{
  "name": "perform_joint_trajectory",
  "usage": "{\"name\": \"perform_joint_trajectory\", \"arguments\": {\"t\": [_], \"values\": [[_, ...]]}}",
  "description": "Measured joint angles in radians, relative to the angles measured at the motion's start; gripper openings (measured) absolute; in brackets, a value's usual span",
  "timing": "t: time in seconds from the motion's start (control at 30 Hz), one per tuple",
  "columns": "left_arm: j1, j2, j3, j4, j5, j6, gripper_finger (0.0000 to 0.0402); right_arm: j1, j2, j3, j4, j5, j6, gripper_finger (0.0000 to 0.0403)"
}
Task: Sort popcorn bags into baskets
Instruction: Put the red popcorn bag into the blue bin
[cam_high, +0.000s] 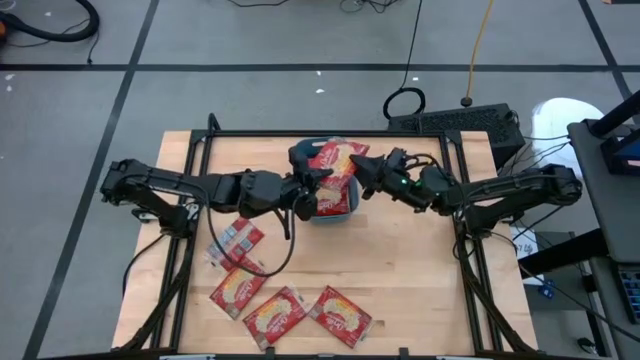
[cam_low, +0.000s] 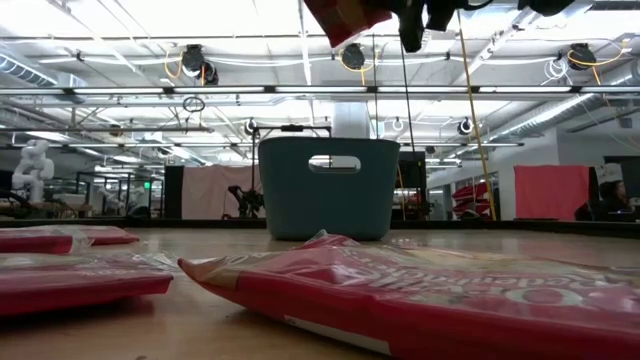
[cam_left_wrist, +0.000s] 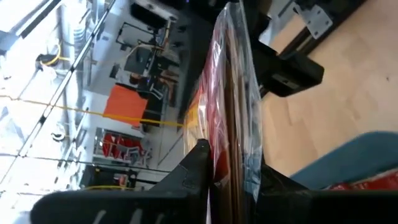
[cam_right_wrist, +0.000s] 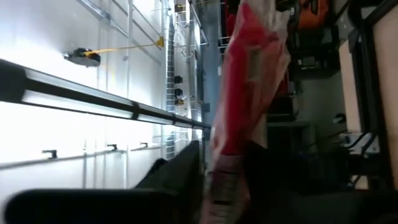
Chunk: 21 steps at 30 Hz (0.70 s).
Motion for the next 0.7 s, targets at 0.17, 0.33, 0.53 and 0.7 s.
{"name": "perform_joint_trajectory", "arguments": {"t": [0.17,0.33,0.53,0.7], "values": [[-0.007,0.015,0.0,-0.007,-0.063,-0.163,0.005,-0.019,0.0,-0.001,-0.016,-0.004,-0.061,0.0012],[-0.003,0.013,0.0,0.027,-0.021,-0.329,0.0111,-0.045,-0.002,0.0,-0.014,-0.015,-0.078,0.0024],[-0.014,0.012,0.0,0.04,-0.032,-0.565,0.0215,-0.108,-0.035,0.0,-0.007,-0.019,-0.184,0.0005],[-0.028,0.004,0.0,0.034,-0.134,-0.728,0.0266,-0.182,-0.101,0.0,-0.035,-0.094,-0.255,0.0005]]}}
